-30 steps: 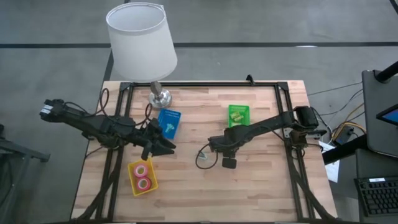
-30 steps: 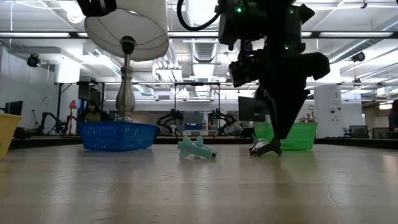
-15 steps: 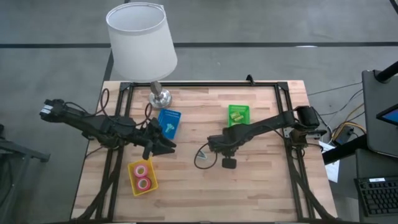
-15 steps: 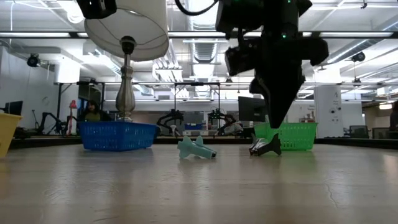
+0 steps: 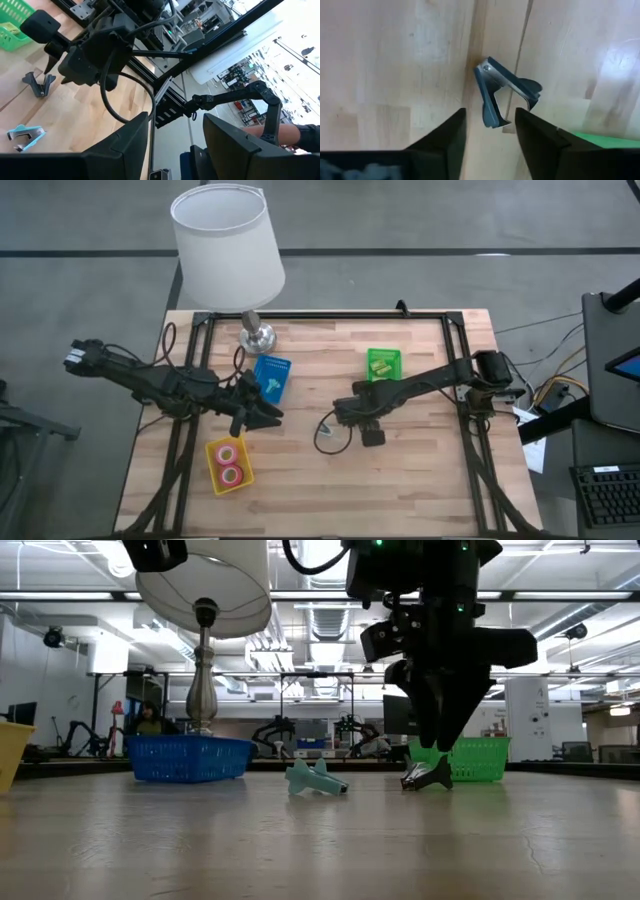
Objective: Pick and place Stapler, Stapler remover, tape
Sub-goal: Put the black staple remover into the blue bin
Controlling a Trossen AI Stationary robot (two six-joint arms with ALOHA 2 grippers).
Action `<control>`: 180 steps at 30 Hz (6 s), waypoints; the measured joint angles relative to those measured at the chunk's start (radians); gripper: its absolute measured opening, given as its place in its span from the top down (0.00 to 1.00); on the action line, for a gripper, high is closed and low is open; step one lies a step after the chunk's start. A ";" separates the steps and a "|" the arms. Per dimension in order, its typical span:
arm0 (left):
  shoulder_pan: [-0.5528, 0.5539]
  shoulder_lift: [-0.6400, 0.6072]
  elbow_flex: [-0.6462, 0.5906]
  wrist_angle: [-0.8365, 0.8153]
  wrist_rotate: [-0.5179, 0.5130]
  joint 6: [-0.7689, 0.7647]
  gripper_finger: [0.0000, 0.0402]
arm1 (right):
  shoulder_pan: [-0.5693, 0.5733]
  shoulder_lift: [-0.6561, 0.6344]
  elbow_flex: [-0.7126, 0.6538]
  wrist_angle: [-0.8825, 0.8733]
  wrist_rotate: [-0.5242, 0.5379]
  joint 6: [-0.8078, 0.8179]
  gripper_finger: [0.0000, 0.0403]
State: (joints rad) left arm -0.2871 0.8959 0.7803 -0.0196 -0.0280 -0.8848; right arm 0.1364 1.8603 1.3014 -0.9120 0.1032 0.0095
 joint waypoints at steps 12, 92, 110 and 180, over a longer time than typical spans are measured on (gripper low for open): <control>0.000 0.000 0.000 0.000 0.000 0.019 0.52 | 0.001 0.000 -0.071 0.030 0.002 -0.067 0.55; -0.037 0.103 0.033 0.338 0.011 0.600 0.52 | -0.025 -0.008 0.744 0.223 -0.576 0.384 0.98; -0.037 0.102 0.059 0.301 0.034 0.575 0.85 | -0.030 0.005 0.742 0.263 -0.591 0.387 0.98; 0.443 0.257 -0.114 -0.442 -0.537 0.152 0.85 | -0.042 -0.006 0.742 0.171 -0.181 0.376 0.50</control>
State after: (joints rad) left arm 0.1561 1.1531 0.6660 -0.4617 -0.5647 -0.7328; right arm 0.0940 1.8542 2.0438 -0.7410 -0.0778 0.3857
